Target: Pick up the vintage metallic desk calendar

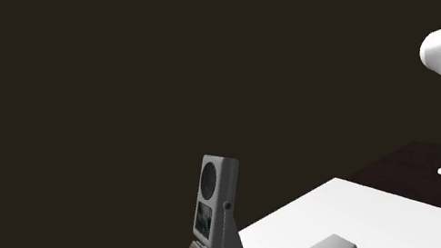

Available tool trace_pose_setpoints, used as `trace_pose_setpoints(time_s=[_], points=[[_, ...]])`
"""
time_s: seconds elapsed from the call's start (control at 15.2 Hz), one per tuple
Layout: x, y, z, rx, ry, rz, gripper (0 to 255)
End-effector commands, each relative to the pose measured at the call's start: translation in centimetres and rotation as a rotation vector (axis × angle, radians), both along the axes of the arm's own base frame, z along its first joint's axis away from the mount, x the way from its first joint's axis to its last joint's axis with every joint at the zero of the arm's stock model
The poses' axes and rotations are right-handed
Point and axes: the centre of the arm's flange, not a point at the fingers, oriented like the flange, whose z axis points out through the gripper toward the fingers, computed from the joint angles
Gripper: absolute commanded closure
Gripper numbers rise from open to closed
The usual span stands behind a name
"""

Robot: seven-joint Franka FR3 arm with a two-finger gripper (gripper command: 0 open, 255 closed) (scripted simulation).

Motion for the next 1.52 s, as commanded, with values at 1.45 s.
trace_pose_setpoints(time_s=[1.45], points=[[15.0,-15.1,-15.6,-0.009,-0.229,0.674,0]])
